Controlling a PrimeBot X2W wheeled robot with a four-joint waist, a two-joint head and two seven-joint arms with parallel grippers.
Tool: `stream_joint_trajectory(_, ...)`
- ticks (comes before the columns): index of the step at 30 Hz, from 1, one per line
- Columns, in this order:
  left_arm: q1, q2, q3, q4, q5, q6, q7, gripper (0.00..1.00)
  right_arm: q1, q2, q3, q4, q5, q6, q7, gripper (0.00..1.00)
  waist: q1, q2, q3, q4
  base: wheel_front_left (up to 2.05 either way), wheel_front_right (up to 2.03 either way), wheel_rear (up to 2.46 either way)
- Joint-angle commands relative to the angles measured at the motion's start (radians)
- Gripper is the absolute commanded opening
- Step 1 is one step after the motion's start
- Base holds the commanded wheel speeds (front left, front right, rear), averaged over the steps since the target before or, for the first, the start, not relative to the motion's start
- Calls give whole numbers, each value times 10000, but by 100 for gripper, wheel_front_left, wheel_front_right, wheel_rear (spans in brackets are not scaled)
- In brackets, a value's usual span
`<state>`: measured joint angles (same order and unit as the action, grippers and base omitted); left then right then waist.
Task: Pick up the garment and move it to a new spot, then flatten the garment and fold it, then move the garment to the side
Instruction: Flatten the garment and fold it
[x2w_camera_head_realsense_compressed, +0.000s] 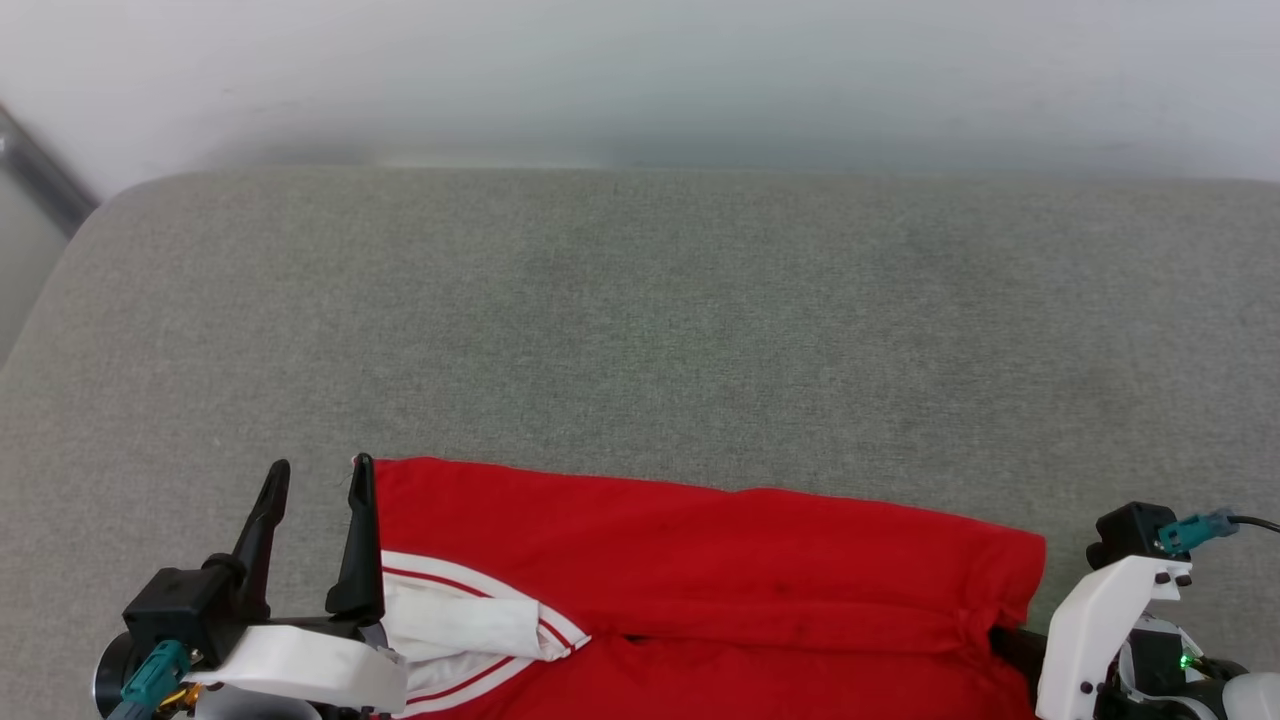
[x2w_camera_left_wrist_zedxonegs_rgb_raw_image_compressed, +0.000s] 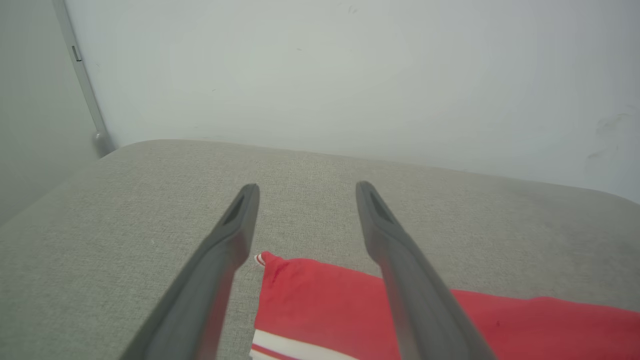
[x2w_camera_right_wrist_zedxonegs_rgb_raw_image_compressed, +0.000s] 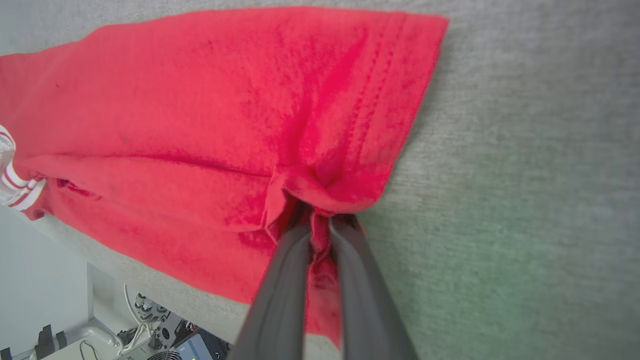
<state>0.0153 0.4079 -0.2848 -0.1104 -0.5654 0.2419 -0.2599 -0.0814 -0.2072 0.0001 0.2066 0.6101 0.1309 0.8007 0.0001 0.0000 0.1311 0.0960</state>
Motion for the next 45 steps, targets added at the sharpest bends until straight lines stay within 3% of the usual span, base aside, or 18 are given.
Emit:
stream_joint_trajectory(1,56,79,-6,12,82,49,-14,100,-94,-7,65,52,63,-4,-73,0,-1,0,-156,-125,0,0,0)
stream_joint_trajectory(9,359,250,-52,-190,169,235,174,100,-271,-505,-399,42,-74,-5,-321,0,-1,0,-669,-548,0,0,0)
stream_joint_trajectory(14,490,299,-86,-348,210,334,253,100,-128,-723,-1174,104,-188,-5,-328,0,-1,0,-834,-728,0,0,0)
stream_joint_trajectory(19,642,304,-145,-478,212,437,323,100,124,-925,-2593,-50,-509,-5,-282,0,-1,0,-953,-924,0,0,0)
stream_joint_trajectory(25,748,329,-161,-595,165,513,438,100,5,29,-3481,-485,238,-4,634,0,-1,0,-1044,-1156,0,0,0)
stream_joint_trajectory(26,696,351,-196,-630,172,504,492,100,-157,899,-3622,-680,1580,-4,1823,0,-1,0,-1084,-1184,0,0,0)
stream_joint_trajectory(29,628,370,-240,-650,184,482,532,100,-228,1392,-3772,-704,3030,-4,3046,0,-1,0,-1093,-1134,0,0,0)
stream_joint_trajectory(34,469,367,-321,-680,185,435,589,100,-414,1597,-3228,-171,5063,-4,3935,0,-1,0,-1008,-840,0,0,0)
stream_joint_trajectory(45,-136,68,-525,-488,168,254,461,100,-1402,1581,385,911,7019,-2,2101,0,-1,0,-171,226,0,0,0)
